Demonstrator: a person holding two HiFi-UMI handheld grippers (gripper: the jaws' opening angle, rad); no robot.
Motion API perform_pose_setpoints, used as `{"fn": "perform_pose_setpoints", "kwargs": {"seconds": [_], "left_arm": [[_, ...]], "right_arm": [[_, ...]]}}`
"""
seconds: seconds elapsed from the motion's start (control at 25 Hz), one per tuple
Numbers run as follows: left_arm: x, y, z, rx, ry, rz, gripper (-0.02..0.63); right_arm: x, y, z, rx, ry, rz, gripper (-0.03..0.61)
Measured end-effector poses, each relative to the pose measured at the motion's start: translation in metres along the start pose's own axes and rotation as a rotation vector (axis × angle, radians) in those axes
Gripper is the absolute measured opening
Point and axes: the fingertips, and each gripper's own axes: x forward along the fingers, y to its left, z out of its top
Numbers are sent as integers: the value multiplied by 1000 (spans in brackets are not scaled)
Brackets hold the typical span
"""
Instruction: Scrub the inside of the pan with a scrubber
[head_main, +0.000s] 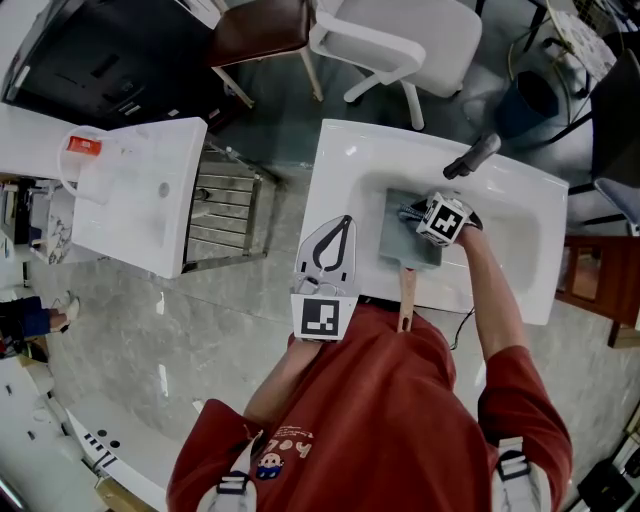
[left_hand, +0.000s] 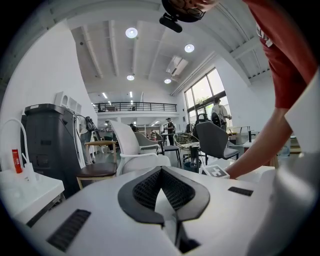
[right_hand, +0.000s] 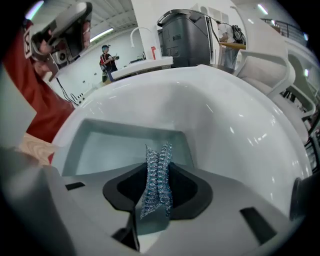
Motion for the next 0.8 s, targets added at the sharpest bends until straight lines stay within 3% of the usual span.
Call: {"fn": "perform_pose_setpoints", "kwargs": {"seconds": [0.16, 0.8], "left_arm": [[0, -4, -1, -6, 3, -5, 11], [-1, -12, 3, 11, -13, -21, 11]], "right_arm": [[9, -7, -3, -84, 20, -115, 133], [7, -7, -3, -81, 27, -165, 135]]}}
